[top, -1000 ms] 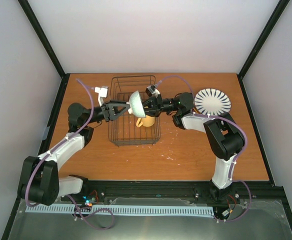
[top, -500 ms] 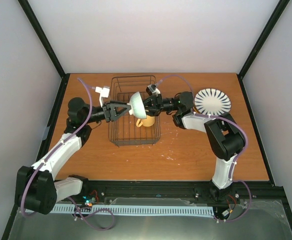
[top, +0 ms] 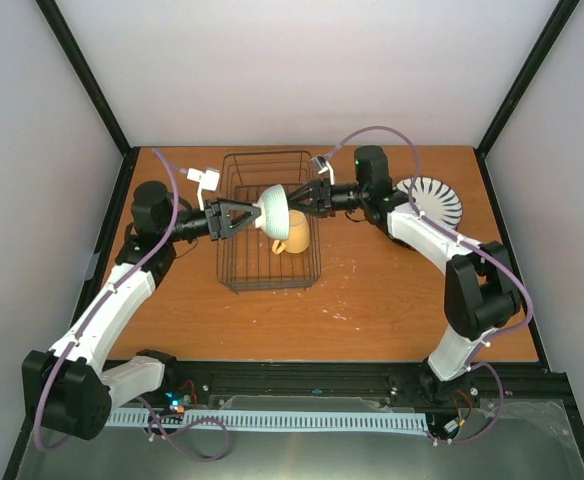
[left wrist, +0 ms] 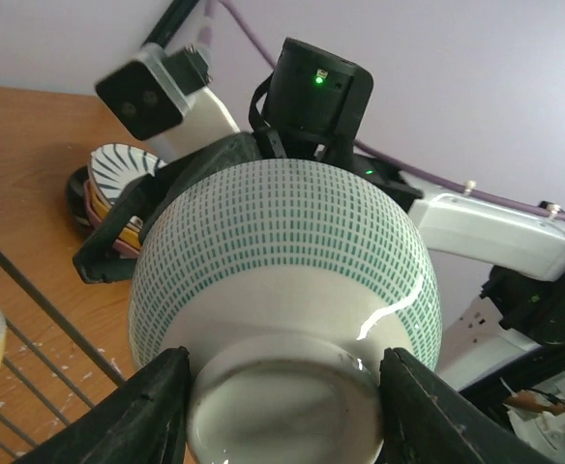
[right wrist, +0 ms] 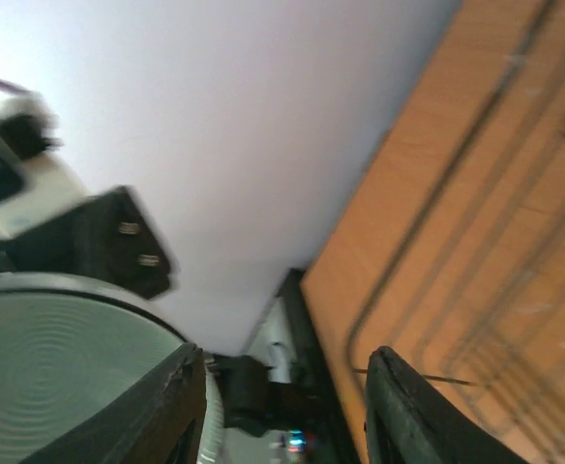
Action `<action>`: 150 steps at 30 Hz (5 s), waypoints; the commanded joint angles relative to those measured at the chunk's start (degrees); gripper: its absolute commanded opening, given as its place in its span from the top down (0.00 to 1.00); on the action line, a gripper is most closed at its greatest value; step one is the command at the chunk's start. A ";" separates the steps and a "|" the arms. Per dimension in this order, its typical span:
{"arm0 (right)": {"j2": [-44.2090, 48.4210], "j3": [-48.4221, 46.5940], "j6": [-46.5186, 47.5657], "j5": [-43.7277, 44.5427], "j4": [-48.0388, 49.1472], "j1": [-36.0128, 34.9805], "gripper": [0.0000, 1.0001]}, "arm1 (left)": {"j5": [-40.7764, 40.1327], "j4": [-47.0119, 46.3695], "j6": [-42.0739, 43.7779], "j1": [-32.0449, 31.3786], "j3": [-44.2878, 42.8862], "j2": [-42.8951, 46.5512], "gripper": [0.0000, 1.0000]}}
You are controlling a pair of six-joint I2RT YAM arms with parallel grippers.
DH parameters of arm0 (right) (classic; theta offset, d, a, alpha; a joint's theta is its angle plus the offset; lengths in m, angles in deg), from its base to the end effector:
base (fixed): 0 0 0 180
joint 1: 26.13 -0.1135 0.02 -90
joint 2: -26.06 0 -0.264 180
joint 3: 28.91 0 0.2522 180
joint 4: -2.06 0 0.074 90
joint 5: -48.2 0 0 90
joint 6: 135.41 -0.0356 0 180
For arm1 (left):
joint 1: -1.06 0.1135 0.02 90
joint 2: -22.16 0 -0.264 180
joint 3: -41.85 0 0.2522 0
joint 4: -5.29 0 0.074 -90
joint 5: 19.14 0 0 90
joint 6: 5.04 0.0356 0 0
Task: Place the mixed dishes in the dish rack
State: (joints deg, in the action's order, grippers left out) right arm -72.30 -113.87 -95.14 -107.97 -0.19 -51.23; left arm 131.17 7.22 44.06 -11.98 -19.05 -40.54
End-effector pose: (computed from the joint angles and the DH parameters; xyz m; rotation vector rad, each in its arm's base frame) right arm 0.3383 0.1944 0.2924 -0.5203 2.0902 1.8891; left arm 0.2292 -0.0848 0.3342 0.4676 1.7914 -1.5329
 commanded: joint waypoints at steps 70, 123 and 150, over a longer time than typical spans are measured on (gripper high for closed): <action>11.13 -4.13 37.17 57.24 -53.43 8.49 0.52 | -64.73 70.69 23.79 -25.11 -27.77 -27.77 0.99; 16.42 -0.70 35.33 64.92 -51.44 11.60 0.48 | -82.86 59.46 23.12 -25.27 -29.05 -26.63 0.53; 20.38 15.39 24.65 52.38 -41.42 44.62 0.49 | -67.96 38.21 32.48 -15.18 -24.42 -32.95 0.87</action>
State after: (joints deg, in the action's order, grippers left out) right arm -51.63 -99.44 -69.31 -54.70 -43.51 -7.30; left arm 61.89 48.26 74.31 -27.54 -42.98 -72.25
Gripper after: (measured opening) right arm 0.508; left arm 0.137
